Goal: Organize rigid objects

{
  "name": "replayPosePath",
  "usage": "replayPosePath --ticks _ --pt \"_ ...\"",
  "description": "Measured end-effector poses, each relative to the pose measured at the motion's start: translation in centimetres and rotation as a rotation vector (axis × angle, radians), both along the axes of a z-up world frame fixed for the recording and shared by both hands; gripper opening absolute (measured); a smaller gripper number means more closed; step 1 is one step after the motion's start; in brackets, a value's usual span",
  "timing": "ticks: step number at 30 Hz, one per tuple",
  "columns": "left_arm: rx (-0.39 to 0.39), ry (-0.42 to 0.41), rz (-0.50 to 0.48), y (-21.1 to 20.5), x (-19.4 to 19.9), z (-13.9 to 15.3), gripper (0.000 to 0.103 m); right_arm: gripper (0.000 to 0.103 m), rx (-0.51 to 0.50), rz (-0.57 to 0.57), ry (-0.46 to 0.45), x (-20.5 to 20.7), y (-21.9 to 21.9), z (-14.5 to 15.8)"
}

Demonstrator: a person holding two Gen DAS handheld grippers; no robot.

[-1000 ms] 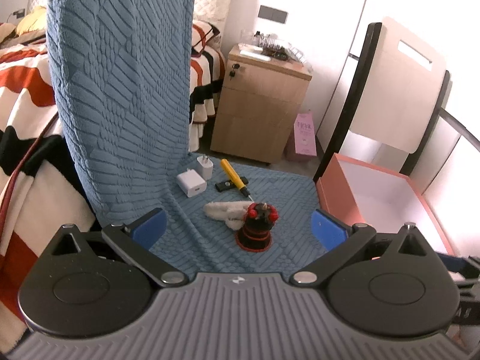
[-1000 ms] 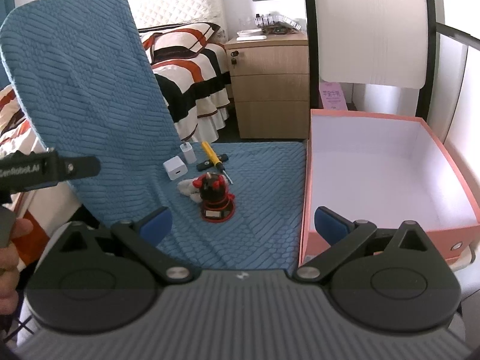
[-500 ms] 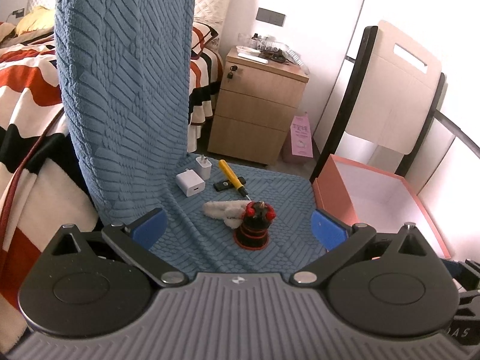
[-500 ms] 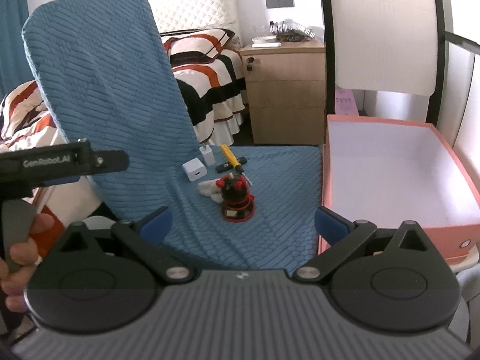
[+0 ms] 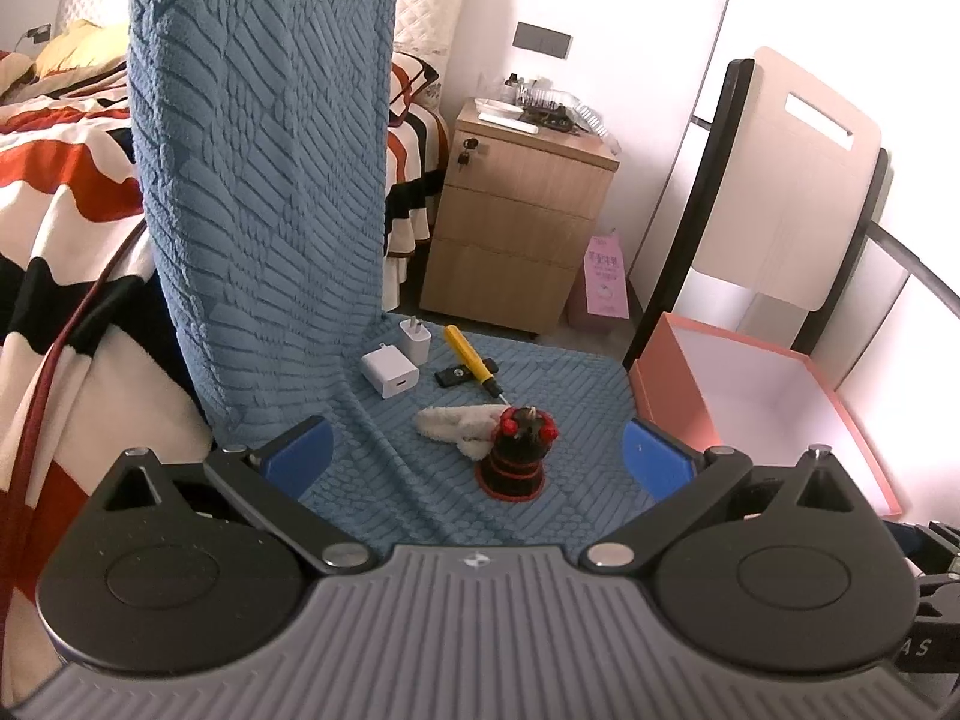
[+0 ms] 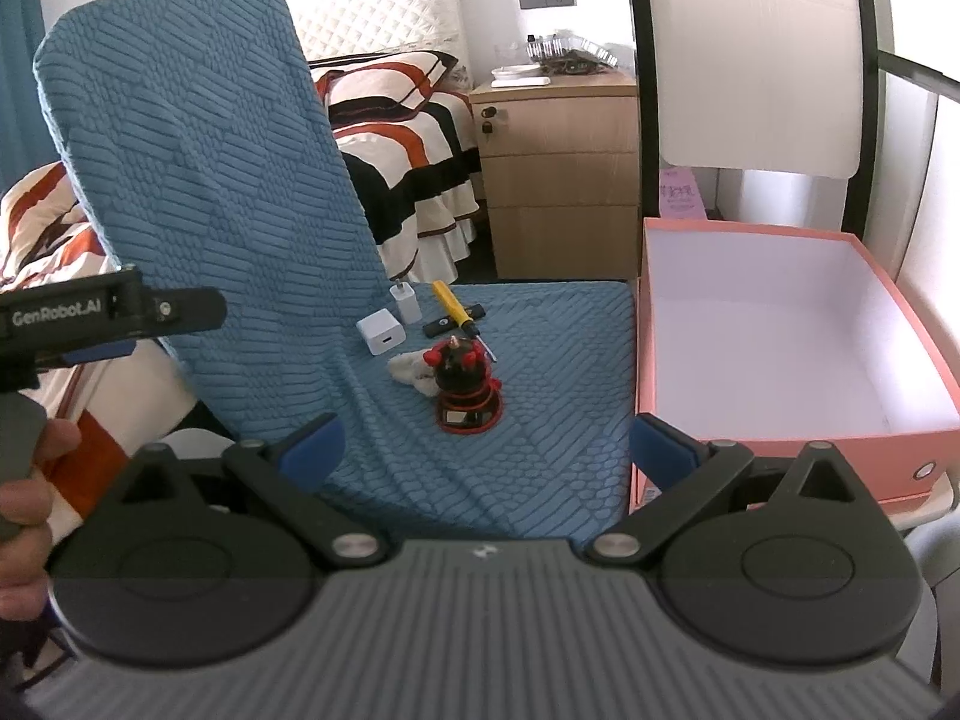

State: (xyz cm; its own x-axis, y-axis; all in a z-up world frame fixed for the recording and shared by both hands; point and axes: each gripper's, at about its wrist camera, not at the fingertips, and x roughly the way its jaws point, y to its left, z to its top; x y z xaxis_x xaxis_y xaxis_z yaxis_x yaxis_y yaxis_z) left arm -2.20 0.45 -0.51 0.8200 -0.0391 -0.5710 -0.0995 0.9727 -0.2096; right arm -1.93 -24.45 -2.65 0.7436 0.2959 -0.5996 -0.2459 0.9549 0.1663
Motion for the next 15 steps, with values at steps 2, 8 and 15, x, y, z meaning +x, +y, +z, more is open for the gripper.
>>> replayPosePath --ticks 2,8,15 --pt "-0.009 0.002 0.006 0.10 0.02 -0.17 0.103 0.103 0.000 0.002 0.003 0.02 -0.03 -0.03" --pt "-0.007 0.011 0.004 0.00 0.05 -0.60 0.103 0.103 0.010 -0.001 0.025 0.06 -0.19 -0.23" --pt "-0.007 0.020 0.012 0.24 0.18 -0.95 0.103 0.103 0.030 0.002 0.046 0.28 0.02 -0.64"
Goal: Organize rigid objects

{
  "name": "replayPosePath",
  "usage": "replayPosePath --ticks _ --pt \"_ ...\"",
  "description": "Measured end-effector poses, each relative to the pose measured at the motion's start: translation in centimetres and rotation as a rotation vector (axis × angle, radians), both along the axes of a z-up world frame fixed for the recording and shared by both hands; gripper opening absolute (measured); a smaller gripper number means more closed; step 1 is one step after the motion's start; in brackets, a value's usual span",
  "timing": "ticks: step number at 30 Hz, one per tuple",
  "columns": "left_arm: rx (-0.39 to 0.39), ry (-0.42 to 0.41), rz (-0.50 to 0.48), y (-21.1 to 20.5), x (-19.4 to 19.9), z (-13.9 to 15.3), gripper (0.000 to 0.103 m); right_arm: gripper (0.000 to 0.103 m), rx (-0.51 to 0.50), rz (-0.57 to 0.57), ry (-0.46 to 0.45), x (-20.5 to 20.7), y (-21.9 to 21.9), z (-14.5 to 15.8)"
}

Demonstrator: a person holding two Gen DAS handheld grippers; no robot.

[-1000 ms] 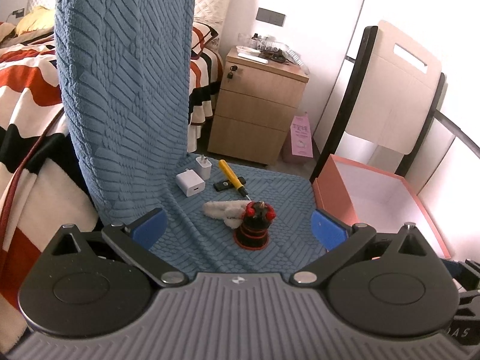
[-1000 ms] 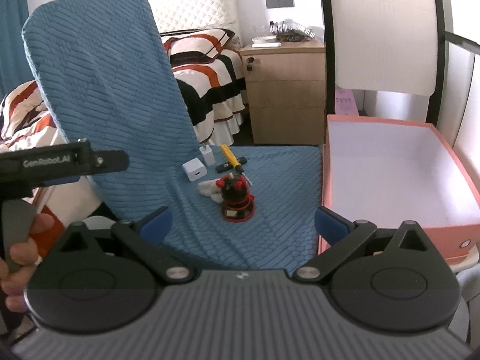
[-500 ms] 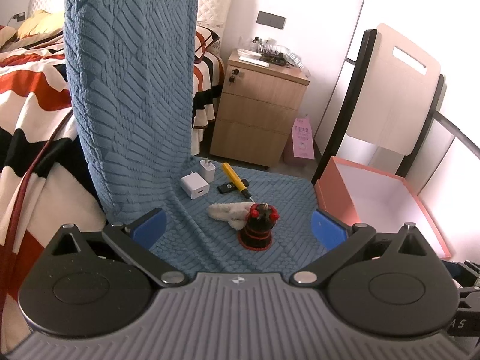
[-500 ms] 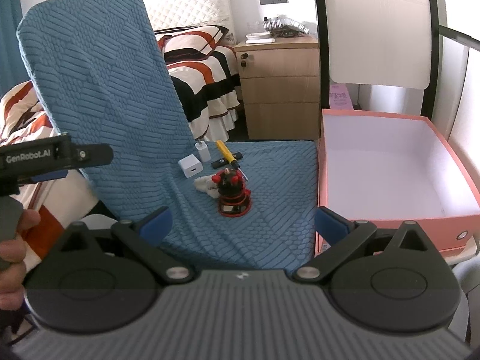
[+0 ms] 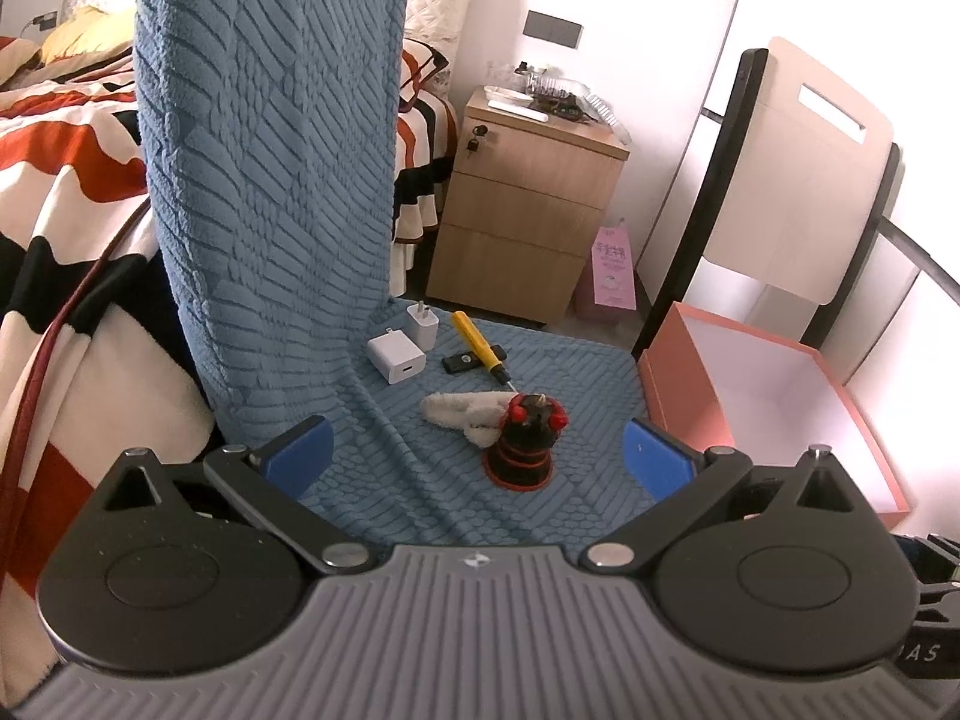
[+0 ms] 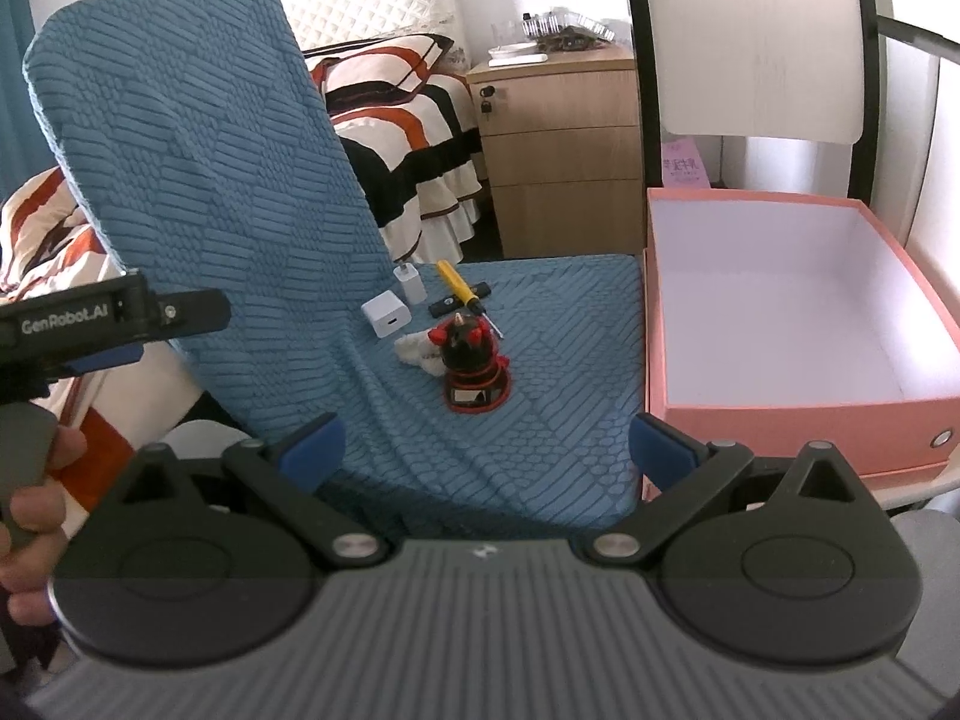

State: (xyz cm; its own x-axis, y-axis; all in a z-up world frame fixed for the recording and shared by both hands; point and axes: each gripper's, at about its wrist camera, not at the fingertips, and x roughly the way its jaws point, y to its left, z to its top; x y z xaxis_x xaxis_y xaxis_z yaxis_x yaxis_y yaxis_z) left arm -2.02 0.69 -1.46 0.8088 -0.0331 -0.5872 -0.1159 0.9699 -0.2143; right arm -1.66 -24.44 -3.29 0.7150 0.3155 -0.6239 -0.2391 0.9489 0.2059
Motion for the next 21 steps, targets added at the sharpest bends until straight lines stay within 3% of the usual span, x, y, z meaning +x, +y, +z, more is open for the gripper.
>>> replayPosePath --ticks 21 --pt "0.003 0.021 -0.031 -0.5 0.4 -1.0 0.103 0.103 0.019 -0.010 0.007 0.2 -0.1 -0.4"
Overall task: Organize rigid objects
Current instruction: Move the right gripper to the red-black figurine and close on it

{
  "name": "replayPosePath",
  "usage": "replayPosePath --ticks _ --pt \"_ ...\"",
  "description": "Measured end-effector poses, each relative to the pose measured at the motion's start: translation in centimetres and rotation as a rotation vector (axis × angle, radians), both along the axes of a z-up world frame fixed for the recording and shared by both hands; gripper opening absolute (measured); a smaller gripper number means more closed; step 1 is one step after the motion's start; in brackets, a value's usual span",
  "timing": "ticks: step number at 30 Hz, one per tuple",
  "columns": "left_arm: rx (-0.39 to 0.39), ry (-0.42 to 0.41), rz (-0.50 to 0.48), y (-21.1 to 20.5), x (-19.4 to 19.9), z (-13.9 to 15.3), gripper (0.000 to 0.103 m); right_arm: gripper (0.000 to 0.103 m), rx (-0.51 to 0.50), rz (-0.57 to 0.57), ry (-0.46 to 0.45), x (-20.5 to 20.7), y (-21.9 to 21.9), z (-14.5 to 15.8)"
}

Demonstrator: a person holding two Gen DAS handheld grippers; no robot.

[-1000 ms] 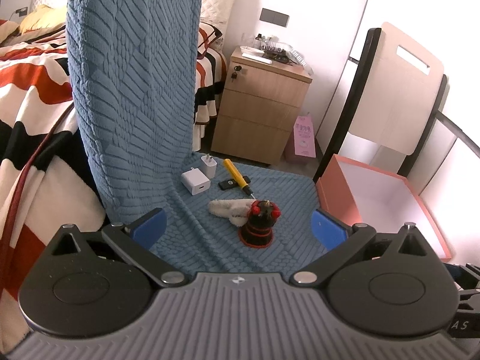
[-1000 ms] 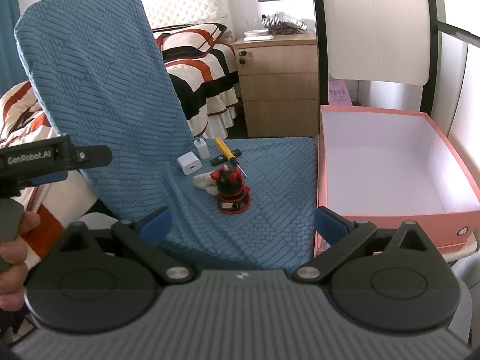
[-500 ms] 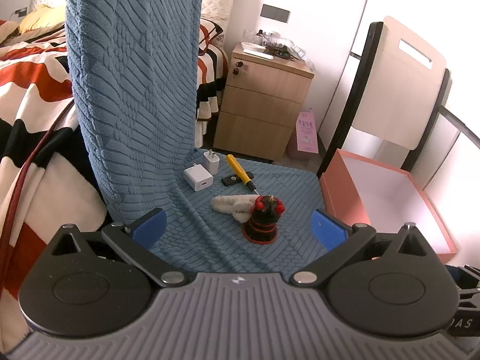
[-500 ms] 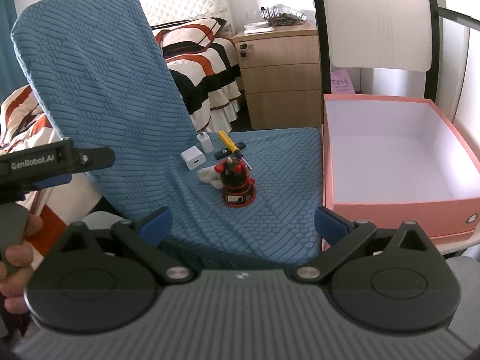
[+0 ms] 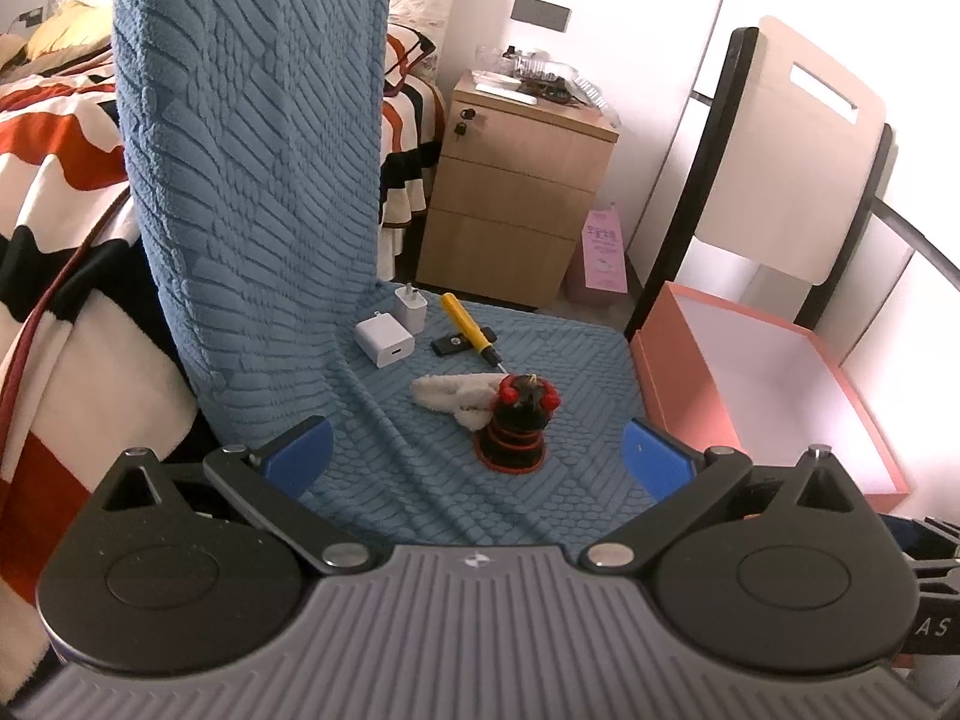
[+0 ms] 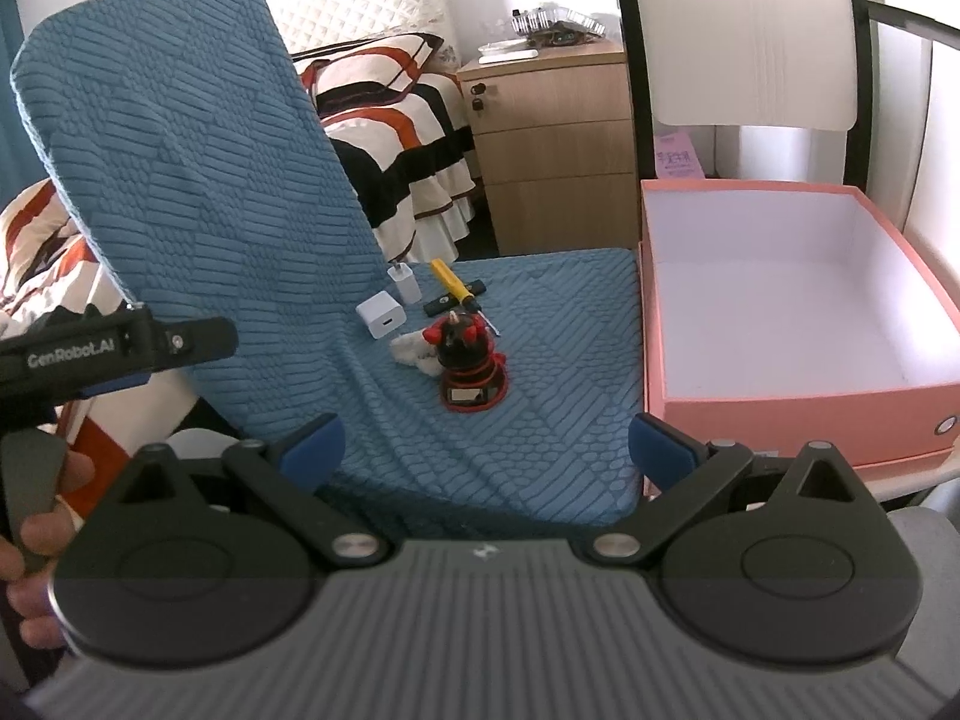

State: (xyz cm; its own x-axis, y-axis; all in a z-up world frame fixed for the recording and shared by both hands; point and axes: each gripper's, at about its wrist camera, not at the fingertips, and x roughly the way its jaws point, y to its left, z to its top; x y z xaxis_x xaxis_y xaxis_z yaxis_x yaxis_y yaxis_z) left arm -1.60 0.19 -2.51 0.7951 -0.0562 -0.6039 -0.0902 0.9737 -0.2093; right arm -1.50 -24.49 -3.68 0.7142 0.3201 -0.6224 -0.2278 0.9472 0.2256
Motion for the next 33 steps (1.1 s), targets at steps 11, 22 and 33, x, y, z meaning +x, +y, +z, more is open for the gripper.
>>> replayPosePath --ticks 11,22,33 --pt "-0.002 0.010 0.030 0.9 0.8 -1.0 0.103 0.103 0.009 0.032 0.020 0.7 0.8 -1.2" --pt "0.055 0.038 -0.006 -0.3 6.0 -5.5 0.103 0.099 0.005 0.056 -0.029 3.4 0.6 -3.9" --pt "-0.039 0.079 -0.024 0.8 11.9 -11.2 0.103 0.090 -0.036 0.128 -0.088 6.4 2.5 -6.5"
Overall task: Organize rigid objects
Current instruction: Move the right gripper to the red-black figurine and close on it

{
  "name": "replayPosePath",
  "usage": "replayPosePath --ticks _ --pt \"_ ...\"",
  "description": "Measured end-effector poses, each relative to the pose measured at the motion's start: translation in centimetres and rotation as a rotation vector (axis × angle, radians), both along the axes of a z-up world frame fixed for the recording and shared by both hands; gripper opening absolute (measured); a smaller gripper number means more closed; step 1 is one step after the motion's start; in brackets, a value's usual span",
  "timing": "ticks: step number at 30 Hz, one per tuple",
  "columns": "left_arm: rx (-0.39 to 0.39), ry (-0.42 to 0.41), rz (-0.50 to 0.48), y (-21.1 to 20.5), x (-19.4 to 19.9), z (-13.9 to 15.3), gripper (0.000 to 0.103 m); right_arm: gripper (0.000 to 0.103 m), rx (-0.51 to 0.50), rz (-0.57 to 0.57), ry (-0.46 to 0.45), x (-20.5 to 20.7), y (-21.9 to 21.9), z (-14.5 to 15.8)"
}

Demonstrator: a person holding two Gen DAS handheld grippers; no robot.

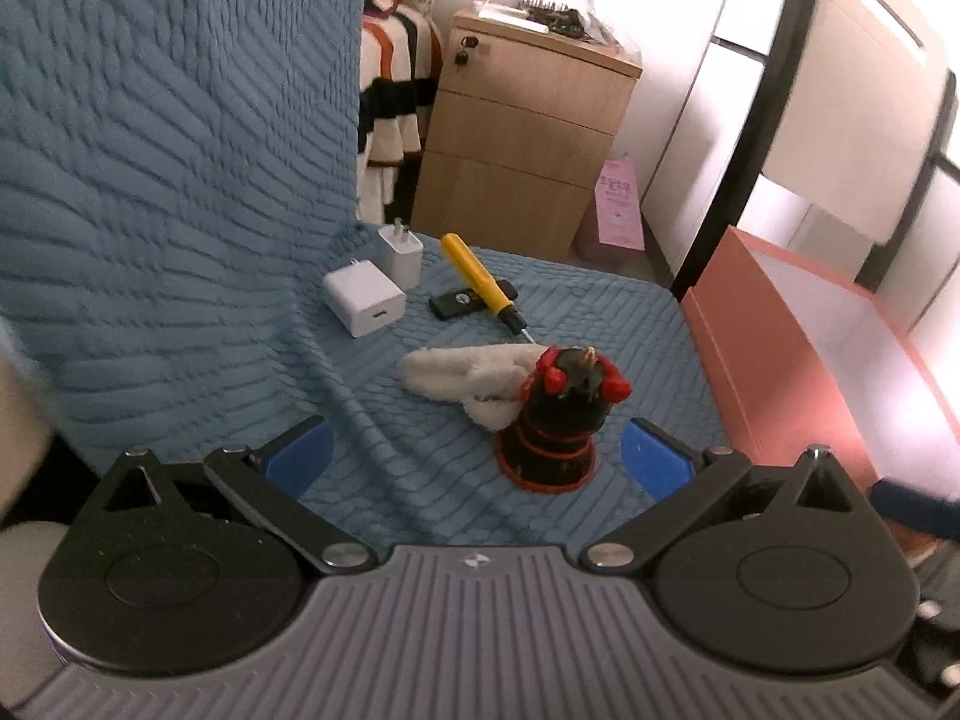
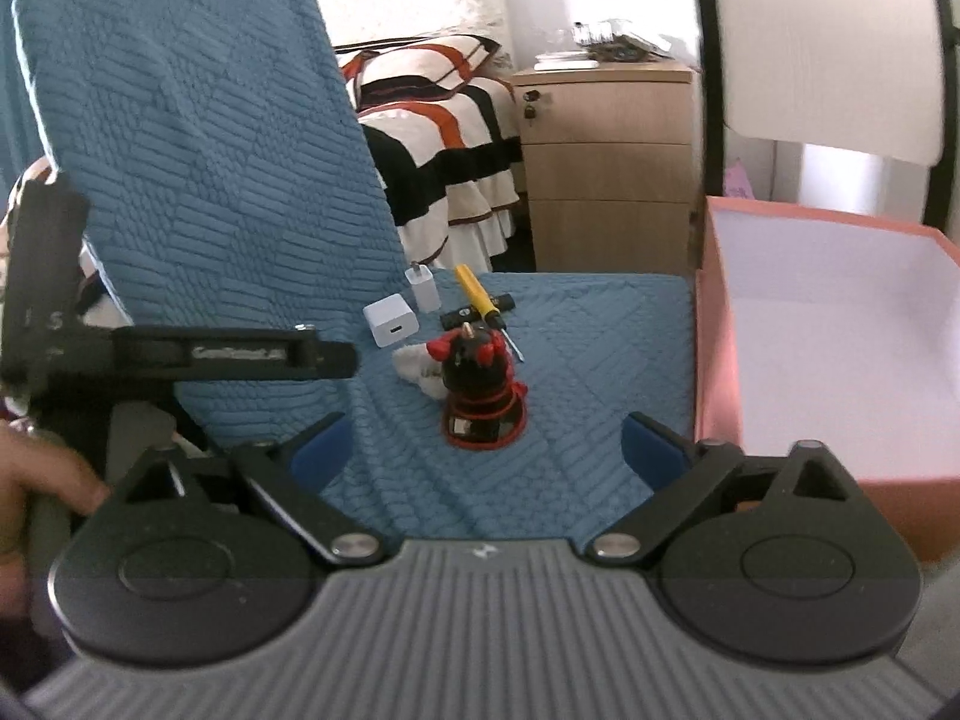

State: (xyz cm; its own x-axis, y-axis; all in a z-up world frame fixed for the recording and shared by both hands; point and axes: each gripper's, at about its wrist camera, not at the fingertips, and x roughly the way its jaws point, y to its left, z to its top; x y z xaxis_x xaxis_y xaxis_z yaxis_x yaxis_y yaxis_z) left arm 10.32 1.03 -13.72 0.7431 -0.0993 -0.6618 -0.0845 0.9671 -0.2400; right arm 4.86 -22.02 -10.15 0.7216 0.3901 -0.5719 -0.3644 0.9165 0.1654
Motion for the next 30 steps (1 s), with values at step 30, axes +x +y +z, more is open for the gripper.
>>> replayPosePath --ticks 30 --pt "-0.080 0.061 0.050 4.3 7.6 -8.3 0.078 0.081 -0.273 0.134 -0.103 11.0 9.3 -8.3"
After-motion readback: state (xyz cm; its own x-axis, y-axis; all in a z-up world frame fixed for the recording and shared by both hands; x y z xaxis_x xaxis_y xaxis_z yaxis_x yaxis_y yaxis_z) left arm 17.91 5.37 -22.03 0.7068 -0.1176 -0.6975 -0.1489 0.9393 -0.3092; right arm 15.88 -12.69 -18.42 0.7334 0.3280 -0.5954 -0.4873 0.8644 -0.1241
